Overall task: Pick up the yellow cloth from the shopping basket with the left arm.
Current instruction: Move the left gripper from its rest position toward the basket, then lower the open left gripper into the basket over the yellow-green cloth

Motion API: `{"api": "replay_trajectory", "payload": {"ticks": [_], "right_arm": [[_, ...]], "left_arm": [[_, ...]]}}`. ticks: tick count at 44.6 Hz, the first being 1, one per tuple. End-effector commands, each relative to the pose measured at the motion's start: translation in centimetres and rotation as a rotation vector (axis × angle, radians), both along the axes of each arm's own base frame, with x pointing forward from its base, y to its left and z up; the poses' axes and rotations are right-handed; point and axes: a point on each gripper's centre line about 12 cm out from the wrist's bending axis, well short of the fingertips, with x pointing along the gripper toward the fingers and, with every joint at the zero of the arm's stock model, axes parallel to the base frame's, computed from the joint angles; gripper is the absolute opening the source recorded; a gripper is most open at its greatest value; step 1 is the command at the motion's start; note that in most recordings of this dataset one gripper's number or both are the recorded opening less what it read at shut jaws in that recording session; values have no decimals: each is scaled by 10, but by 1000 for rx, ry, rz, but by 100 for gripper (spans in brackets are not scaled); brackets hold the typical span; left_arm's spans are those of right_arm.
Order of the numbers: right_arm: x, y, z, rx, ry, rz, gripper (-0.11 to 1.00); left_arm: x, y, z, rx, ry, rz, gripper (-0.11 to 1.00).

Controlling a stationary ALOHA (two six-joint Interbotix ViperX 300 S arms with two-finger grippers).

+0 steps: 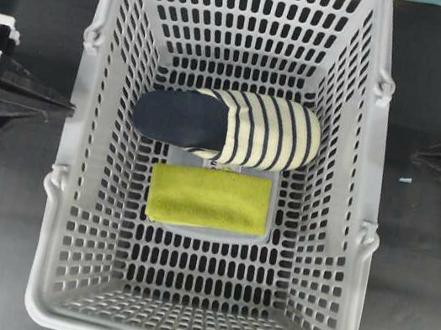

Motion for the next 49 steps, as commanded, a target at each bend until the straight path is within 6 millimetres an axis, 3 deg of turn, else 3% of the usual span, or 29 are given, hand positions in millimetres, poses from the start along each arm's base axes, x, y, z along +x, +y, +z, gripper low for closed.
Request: {"api": "replay_trajectory", "payload": {"ticks": [1,5,17,28,30,38,42,45,49], "right_arm": [[3,0,3,17,0,2,0],[3,0,-2,52,49,2,0],[2,1,-7,140,144,3,0],[2,1,-8,137,210,1,2],[1,1,-7,135,213,1,8],[-1,4,-4,115,202,16,59],[-1,6,-2,110,199,27,78],[-2,6,-2,107,198,28,78],[-3,6,-1,105,193,28,75]], "left_arm": [[5,0,18,23,9,-3,6],[11,0,24,16,75,-3,0],[36,0,55,19,244,4,0],[79,-2,67,36,449,-1,0],[87,-3,67,36,484,-2,0],[128,-4,62,39,648,-2,0],[147,-3,58,30,714,7,3],[160,-4,53,33,754,4,13],[180,-8,45,36,803,-3,36]]}}
